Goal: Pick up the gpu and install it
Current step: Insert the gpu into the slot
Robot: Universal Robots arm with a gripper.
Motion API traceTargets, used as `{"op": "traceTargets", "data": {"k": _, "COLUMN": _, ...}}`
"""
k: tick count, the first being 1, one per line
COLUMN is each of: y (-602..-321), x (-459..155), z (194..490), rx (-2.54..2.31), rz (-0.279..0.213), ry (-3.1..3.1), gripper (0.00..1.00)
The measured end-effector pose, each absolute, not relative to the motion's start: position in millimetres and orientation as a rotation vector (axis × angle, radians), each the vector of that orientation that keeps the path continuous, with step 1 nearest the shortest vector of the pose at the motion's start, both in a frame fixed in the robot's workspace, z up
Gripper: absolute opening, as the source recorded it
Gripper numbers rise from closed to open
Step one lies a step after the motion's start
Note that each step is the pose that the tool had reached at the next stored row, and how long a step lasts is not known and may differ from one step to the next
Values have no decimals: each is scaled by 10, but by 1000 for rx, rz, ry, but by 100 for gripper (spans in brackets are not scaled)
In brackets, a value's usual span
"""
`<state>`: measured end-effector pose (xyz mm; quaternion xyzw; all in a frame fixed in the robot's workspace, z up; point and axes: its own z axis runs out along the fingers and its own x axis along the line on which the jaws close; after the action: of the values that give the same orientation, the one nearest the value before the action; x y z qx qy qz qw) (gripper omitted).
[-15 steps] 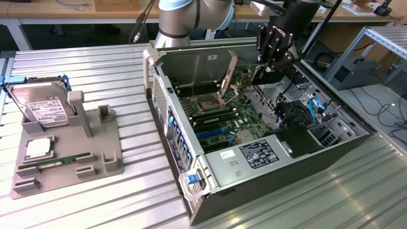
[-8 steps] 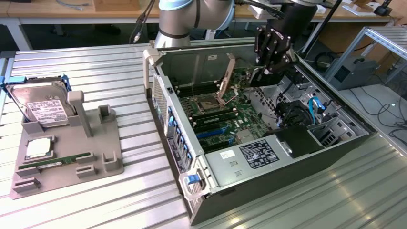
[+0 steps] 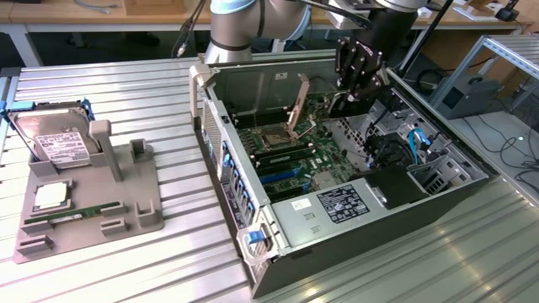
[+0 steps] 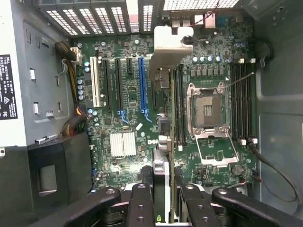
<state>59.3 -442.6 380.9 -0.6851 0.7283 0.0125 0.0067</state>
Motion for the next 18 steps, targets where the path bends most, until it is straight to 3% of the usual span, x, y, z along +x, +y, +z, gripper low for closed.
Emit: {"op": "traceTargets", "data": {"k": 18, "y": -4479, "x": 514, "z": 3691, "rx": -2143, "rz": 39, "ry": 2278, "gripper": 27}}
